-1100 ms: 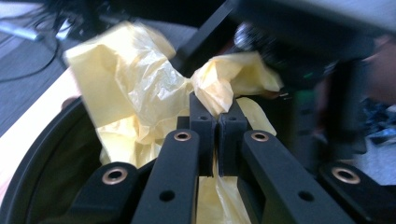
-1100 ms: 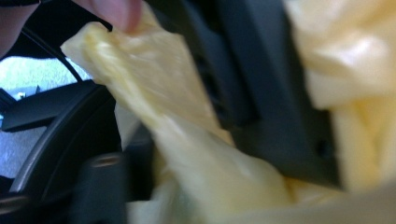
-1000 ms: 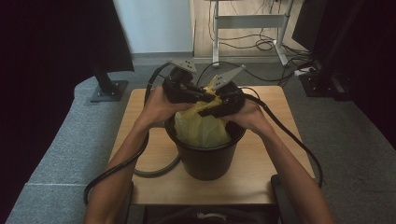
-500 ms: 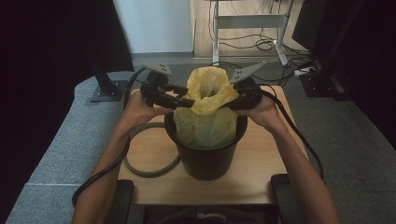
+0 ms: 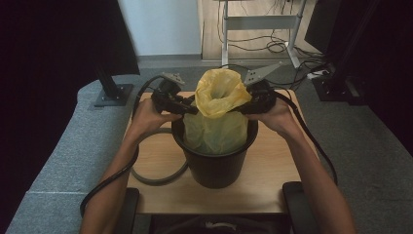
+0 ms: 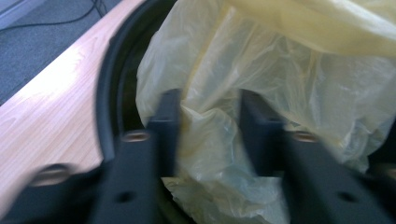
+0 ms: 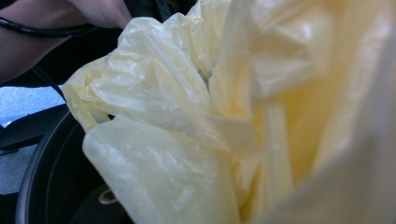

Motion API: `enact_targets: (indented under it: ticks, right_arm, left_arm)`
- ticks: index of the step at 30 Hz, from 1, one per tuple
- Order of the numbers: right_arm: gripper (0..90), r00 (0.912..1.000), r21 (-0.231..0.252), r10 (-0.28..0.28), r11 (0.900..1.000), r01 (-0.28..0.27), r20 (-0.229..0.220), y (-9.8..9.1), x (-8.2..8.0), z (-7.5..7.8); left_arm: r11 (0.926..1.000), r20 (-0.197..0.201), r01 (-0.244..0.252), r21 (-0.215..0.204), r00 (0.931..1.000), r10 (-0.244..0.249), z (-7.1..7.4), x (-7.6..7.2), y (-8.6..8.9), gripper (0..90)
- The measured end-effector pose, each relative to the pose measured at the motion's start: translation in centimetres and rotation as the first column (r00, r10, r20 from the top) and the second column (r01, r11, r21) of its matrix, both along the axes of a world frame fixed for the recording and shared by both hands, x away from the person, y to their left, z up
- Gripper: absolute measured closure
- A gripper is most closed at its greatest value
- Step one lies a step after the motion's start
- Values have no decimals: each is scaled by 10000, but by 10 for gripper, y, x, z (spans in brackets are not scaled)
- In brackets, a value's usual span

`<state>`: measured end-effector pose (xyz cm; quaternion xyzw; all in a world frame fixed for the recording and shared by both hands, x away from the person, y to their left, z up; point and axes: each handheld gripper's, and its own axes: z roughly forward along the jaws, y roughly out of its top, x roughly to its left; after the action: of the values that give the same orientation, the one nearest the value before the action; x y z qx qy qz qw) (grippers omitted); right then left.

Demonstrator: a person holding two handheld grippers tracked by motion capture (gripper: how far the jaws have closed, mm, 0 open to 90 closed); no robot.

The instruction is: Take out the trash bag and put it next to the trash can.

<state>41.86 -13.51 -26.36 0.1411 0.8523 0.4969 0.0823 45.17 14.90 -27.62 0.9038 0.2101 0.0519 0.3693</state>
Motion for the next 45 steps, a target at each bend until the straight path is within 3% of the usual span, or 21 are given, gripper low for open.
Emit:
enact_targets:
  ticks: [2,5,6,10,13,16,19,20,22,23,26,29,32,37,41,43,45]
  right_arm:
    - [779,10000,-184,81,9998,-81,9,5,1,-1]
    - [692,10000,-661,-4,9978,5,14,13,3,-4]
    - [628,10000,-823,-77,9966,77,0,16,4,-6]
    - [234,9994,-1170,-263,9929,235,-231,29,7,-13]
    - [175,9996,-1055,-79,9944,50,-263,37,7,-15]
    - [243,9994,-1154,196,9931,-229,-298,44,6,-14]
    - [513,9980,-1231,470,9910,-519,-427,44,6,-15]
    - [608,9981,-1311,478,9900,-524,-382,43,5,-16]
    - [713,9976,-1413,541,9882,-598,-440,38,5,-16]
    - [764,9983,-1539,427,9869,-484,-400,36,5,-17]
    - [803,9989,-1555,297,9872,-350,-366,30,6,-19]
    - [809,9990,-1340,174,9907,-227,-400,21,6,-18]
    - [809,9995,-1010,-62,9949,31,-300,12,6,-15]
    - [807,9998,-496,-111,9987,102,-187,3,5,-4]
    - [807,9999,-298,-90,9995,88,-83,1,3,4]
    - [806,10000,-119,-1,9999,0,-92,0,2,7]
    - [806,9999,-22,4,10000,-5,-129,0,3,9]
  left_arm:
    - [9993,66,357,-143,9993,-356,3,-3,-7,828]
    - [9957,172,812,-445,9966,-805,12,-9,-18,885]
    - [9941,257,978,-462,9950,-967,15,-11,-22,887]
    - [9898,442,1341,-484,9903,-1320,23,-17,-35,887]
    - [9838,495,1670,-656,9852,-1639,26,-22,-46,887]
    - [9767,603,1972,-850,9794,-1925,29,-26,-56,885]
    - [9715,678,2158,-982,9754,-2098,30,-29,-60,865]
    - [9708,650,2140,-1089,9760,-2078,31,-30,-59,828]
    - [9763,732,1817,-1176,9820,-1740,32,-30,-53,726]
    - [9744,562,1746,-1418,9842,-1681,33,-29,-49,632]
    - [9743,417,1376,-1785,9903,-1322,33,-26,-36,502]
    - [9766,135,1163,-1809,9932,-1158,28,-25,-23,409]
    - [9816,-168,1122,-1547,9931,-1162,19,-22,-14,360]
    - [9940,-560,910,-612,9940,-944,0,-16,-8,322]
    - [9960,-691,884,-159,9936,-893,-8,-11,-9,381]
    - [9942,-846,1080,9,9906,-1075,-10,-10,-10,467]
    - [9903,-951,1384,134,9861,-1365,-12,-11,-13,617]
